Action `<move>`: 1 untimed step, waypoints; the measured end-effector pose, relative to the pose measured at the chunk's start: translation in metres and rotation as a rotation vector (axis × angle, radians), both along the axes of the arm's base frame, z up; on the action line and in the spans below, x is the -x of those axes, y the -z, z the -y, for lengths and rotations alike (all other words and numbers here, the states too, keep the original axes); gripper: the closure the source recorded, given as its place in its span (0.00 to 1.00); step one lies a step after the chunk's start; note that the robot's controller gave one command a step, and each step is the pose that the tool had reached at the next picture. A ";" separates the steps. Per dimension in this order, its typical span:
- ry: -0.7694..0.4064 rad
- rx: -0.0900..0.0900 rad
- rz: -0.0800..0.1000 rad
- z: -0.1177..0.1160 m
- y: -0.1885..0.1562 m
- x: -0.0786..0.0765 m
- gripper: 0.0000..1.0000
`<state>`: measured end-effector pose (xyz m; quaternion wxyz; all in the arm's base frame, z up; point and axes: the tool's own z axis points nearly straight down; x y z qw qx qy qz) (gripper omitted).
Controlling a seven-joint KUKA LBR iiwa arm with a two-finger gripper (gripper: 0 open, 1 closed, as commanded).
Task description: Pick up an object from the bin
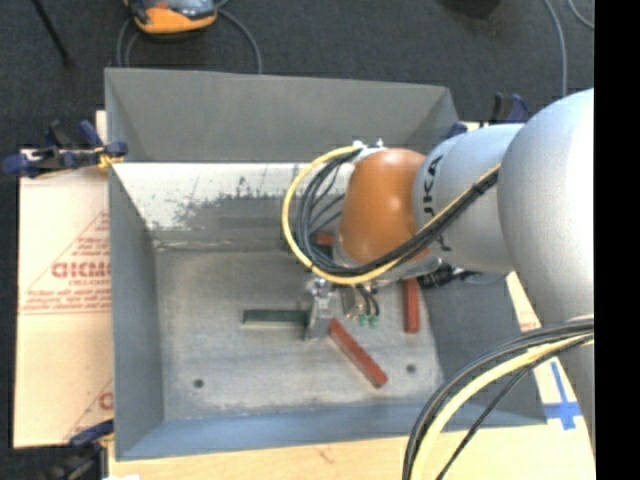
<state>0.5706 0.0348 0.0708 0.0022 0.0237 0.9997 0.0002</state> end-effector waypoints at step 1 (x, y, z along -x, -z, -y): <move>0.000 0.000 0.000 0.000 0.000 0.000 1.00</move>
Offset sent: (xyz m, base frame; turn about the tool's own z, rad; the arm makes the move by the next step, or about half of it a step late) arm -0.0150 -0.0066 -0.0008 -0.1565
